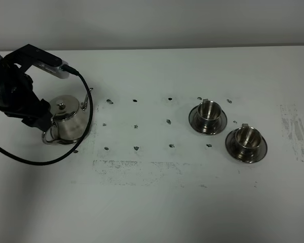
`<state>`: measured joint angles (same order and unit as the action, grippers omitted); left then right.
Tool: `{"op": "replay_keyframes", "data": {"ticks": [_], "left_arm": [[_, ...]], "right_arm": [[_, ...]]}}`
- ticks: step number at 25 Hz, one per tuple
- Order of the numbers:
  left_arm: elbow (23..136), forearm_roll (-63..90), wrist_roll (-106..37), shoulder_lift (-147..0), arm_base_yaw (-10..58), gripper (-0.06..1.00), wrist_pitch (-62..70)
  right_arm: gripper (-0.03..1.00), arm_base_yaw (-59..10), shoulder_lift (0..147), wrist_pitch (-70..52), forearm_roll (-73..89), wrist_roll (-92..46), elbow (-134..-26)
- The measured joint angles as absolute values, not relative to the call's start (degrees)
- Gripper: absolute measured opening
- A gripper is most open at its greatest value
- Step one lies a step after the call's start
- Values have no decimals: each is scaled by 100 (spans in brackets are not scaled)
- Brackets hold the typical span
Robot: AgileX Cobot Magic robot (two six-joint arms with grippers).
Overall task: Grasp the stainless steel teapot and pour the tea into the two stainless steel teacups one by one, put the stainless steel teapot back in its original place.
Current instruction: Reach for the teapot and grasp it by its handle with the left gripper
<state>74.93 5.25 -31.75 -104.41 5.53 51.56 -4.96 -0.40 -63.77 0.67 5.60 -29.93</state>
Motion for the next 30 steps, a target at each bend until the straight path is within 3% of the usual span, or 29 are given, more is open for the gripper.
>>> {"op": "replay_keyframes", "data": {"ticks": [30], "left_arm": [[7739, 756, -3147, -11326, 817, 61, 4555]], "right_arm": [[22, -496, -40, -6377, 67, 560, -2993]]}}
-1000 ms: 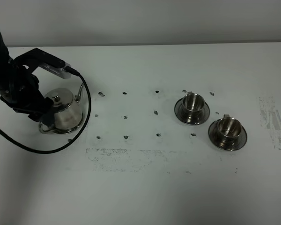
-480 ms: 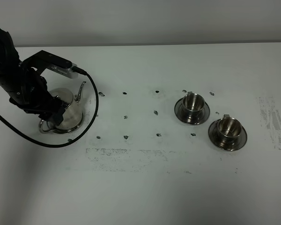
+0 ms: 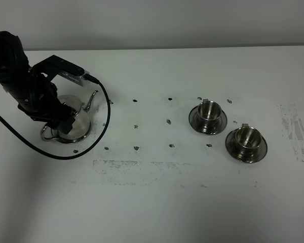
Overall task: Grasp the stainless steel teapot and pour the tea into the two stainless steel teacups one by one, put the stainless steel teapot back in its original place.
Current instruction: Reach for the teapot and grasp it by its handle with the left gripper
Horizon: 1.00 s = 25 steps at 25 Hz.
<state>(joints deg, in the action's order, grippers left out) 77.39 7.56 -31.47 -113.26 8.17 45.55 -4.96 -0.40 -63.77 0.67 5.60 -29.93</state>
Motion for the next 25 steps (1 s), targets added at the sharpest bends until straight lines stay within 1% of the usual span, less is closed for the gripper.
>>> {"op": "replay_keyframes", "data": {"ticks": [5, 7, 9, 12, 13, 25], "left_arm": [[7754, 744, -3147, -11337, 821, 57, 4589], [7754, 740, -3147, -11337, 821, 53, 4667], [7754, 691, -3152, -11337, 828, 44, 4750], [7754, 624, -3157, -11337, 828, 22, 4791], [7754, 601, -3157, -11337, 828, 19, 4791], [7754, 487, -3169, -11223, 877, 19, 4666]], "right_arm": [[22, -496, -40, -6377, 67, 560, -2993], [22, -496, -40, -6377, 67, 560, -2993], [22, -496, -40, -6377, 67, 560, -2993], [22, -496, -40, -6377, 67, 560, -2993], [22, -496, -40, -6377, 67, 560, -2993], [22, -496, -40, -6377, 67, 560, -2993]]}}
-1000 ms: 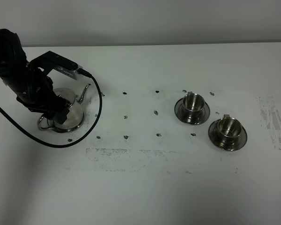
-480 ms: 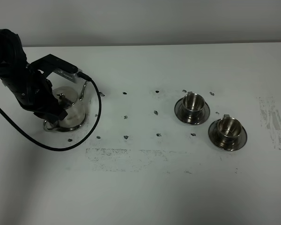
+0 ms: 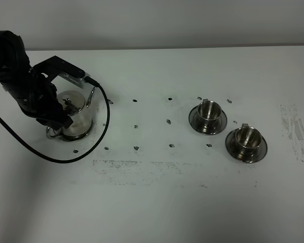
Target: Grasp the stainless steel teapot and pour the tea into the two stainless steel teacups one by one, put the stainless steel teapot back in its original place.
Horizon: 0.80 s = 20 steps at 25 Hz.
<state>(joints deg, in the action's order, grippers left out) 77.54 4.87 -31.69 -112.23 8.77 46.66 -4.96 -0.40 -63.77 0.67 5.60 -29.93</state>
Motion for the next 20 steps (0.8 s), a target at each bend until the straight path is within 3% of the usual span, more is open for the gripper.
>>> {"op": "replay_keyframes", "data": {"ticks": [11, 20], "left_arm": [[7754, 432, -3370, -10437, 1049, 19, 4863], [8649, 438, -3673, -10899, 1885, 19, 4965]], "right_arm": [[22, -496, -40, -6377, 67, 560, -2993], [22, -496, -40, -6377, 67, 560, -2993]]}}
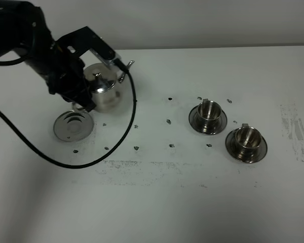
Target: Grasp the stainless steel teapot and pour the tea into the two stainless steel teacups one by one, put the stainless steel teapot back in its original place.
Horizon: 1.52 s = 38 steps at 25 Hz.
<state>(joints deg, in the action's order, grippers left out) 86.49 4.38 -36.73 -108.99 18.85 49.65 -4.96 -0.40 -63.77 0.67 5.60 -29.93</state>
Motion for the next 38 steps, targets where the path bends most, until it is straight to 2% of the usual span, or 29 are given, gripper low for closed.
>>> {"op": "replay_keyframes", "data": {"ticks": [12, 18, 27, 38], "left_arm": [[11922, 437, -4285, -12831, 2976, 19, 6237], [13065, 438, -4493, -13340, 3435, 19, 6844], [13364, 205, -4552, -13451, 3759, 19, 6844], [13369, -128, -5524, -13451, 4075, 19, 6844]], "right_arm": [[22, -496, -40, -6377, 67, 560, -2993], [22, -496, -40, -6377, 67, 560, -2993], [22, -496, -40, -6377, 67, 560, -2993], [22, -496, -40, -6377, 67, 560, -2993]]}}
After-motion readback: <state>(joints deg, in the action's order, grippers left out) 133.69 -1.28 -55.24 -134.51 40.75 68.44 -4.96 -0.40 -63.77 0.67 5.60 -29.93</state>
